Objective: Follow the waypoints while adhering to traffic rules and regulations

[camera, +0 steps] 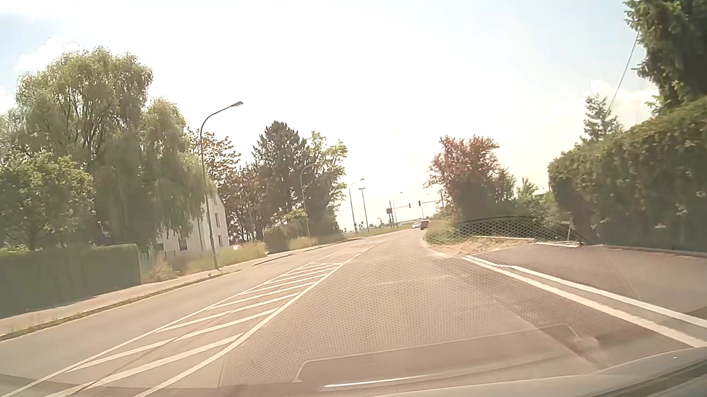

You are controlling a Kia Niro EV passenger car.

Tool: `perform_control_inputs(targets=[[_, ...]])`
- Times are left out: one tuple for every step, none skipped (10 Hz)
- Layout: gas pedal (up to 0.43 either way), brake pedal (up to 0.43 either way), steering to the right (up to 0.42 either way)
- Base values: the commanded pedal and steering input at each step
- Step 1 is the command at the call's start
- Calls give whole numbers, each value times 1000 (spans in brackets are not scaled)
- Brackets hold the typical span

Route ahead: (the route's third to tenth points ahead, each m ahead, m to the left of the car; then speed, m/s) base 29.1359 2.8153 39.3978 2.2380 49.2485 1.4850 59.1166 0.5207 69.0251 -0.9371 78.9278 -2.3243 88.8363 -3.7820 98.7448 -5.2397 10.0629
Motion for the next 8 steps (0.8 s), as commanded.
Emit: perform_control_inputs(targets=[[150, 0, -1], [150, 0, 0], [150, 0, 0], [150, 0, 0], [150, 0, 1], [150, 0, 2], [150, 0, 2], [150, 0, 2]])
